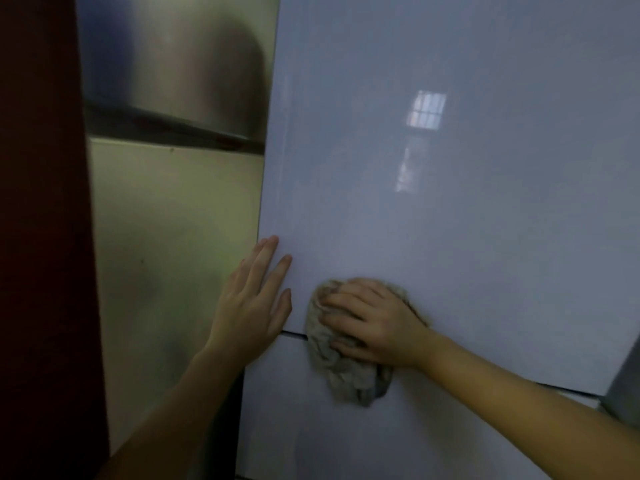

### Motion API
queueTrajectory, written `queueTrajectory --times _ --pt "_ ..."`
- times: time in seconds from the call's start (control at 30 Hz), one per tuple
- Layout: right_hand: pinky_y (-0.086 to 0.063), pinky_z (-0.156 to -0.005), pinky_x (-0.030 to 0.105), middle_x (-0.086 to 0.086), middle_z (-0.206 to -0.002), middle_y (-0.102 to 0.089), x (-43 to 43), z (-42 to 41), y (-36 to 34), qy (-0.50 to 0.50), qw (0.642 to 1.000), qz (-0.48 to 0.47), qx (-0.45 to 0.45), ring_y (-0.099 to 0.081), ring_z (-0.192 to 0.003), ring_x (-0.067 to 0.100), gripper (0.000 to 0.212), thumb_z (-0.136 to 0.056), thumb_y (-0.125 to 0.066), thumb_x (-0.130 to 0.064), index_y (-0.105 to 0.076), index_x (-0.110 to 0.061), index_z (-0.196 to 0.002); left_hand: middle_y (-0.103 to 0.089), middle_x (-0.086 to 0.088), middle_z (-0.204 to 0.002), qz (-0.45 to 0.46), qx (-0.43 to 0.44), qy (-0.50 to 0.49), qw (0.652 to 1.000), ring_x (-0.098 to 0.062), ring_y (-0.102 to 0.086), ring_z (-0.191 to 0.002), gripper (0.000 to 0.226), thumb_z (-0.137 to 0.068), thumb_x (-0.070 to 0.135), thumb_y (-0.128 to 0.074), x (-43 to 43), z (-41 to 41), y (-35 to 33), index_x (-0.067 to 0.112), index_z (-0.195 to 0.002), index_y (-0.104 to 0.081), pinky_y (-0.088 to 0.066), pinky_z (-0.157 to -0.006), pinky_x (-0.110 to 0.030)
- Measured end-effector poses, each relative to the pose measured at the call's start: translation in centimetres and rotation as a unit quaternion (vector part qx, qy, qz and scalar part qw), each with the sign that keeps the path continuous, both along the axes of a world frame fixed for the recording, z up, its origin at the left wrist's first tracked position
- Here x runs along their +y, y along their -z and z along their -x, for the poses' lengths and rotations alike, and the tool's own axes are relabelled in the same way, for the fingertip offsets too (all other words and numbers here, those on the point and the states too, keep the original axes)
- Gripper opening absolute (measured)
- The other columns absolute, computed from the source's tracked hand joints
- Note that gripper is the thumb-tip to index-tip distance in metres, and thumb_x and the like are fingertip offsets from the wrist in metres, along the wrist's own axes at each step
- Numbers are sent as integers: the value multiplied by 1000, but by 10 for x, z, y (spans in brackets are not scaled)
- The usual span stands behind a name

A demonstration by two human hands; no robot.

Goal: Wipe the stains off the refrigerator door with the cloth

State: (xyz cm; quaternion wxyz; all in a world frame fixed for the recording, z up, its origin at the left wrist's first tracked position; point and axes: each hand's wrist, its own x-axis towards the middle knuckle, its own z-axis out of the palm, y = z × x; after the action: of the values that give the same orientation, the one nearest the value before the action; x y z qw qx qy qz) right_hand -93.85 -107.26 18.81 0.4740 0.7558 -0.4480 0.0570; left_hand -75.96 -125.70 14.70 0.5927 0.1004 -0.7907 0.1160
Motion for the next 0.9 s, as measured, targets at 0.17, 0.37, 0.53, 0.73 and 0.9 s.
queueTrajectory --times 0.17,0.37,0.53,0.73,0.9 --pt "-52 -97 47 17 -128 -70 -22 -14 -117 3 989 141 -43 -68 -112 38 39 -93 -72 -40 -75 -9 -117 -37 -21 -159 -11 4 9 1000 -35 -37 -149 50 -100 27 -52 -2 2 3 4 -144 -53 -40 -116 -47" --pt "-46 -101 45 15 -130 -67 -34 -26 -125 17 976 197 -89 -63 -117 38 40 -93 -71 -38 -73 -8 -119 -37 -20 -159 -20 12 24 999 -34 -36 -149 49 -100 27 -51 -1 4 2 4 -144 -53 -33 -119 -41" --pt "-48 -104 46 14 -132 -68 -21 -12 -15 11 998 56 -29 -65 -118 35 37 -92 -72 -40 -75 -13 -117 -38 -23 -158 -18 17 14 1000 -37 -36 -149 47 -101 25 -52 0 5 3 2 -142 -54 -31 -121 -41" --pt "-49 -106 45 10 -129 -70 18 15 -11 5 999 34 -24 -66 -119 31 33 -93 -74 -39 -76 -14 -114 -27 -20 -164 -36 -17 -2 999 -37 -27 -153 56 -100 32 -50 6 5 2 7 -149 -45 -26 -124 -44" --pt "-50 -102 43 11 -128 -71 33 24 -102 13 995 94 -39 -67 -115 34 37 -92 -74 -41 -77 -12 -115 -36 -25 -159 -17 -27 -31 999 -42 -36 -146 55 -99 33 -50 9 4 -59 4 -146 -49 -31 -118 -53"
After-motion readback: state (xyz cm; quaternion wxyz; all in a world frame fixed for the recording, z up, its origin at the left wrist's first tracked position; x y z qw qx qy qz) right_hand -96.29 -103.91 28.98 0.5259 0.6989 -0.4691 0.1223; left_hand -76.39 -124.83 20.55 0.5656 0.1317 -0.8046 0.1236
